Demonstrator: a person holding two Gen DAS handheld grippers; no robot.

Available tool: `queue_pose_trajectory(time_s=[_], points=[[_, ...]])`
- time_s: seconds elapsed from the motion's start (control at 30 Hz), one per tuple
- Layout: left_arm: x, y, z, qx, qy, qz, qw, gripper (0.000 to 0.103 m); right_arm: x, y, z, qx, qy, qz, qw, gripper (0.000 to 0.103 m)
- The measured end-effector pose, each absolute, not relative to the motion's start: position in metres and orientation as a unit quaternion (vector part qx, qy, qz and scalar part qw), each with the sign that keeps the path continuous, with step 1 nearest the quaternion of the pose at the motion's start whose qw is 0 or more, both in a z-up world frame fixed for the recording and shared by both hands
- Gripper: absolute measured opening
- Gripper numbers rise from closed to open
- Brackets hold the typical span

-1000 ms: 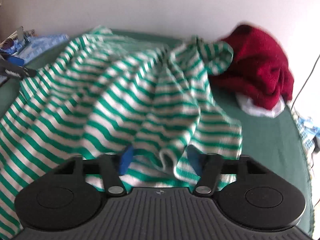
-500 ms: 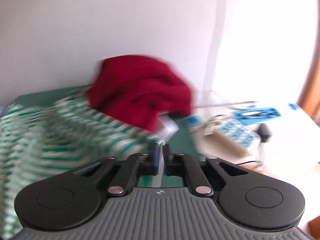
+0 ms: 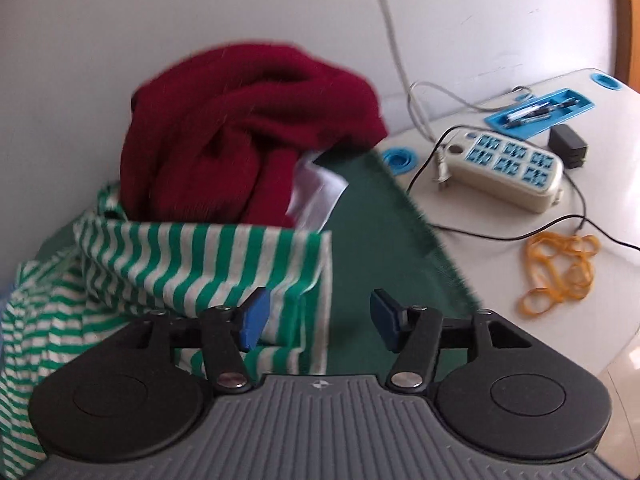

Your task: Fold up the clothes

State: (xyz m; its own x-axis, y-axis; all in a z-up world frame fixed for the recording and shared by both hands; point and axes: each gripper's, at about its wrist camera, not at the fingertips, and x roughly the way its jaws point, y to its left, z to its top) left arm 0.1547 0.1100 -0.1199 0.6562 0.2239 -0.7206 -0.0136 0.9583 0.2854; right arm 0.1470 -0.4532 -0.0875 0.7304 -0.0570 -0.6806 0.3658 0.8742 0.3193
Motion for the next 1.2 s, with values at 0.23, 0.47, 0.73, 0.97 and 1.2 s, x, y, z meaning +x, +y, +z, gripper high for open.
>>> queue_pose_trajectory(time_s=[0.23, 0.47, 0.73, 0.97, 1.2], points=[[0.153, 0.11, -0.122, 0.139, 0.401, 0.068, 0.903, 0.088, 0.167, -0.424, -0.083, 0.103, 0.335, -0.118, 0.929, 0.008], [0.154, 0.113, -0.123, 0.134, 0.397, 0.071, 0.905, 0.093, 0.176, -0.461, -0.045, 0.041, 0.268, -0.245, 0.931, 0.0], [0.117, 0.133, -0.088, 0.126, 0.407, -0.013, 0.905, 0.088, 0.122, -0.451, -0.04, 0.216, 0.332, -0.076, 0.915, 0.032], [0.031, 0.139, -0.074, 0.071, 0.469, -0.083, 0.877, 0.088, 0.01, -0.331, -0.053, 0.104, 0.404, 0.085, 0.905, 0.042], [-0.03, 0.133, -0.084, 0.088, 0.485, -0.103, 0.864, 0.06, -0.064, -0.297, -0.051, 0.096, 0.3, 0.036, 0.948, 0.053]])
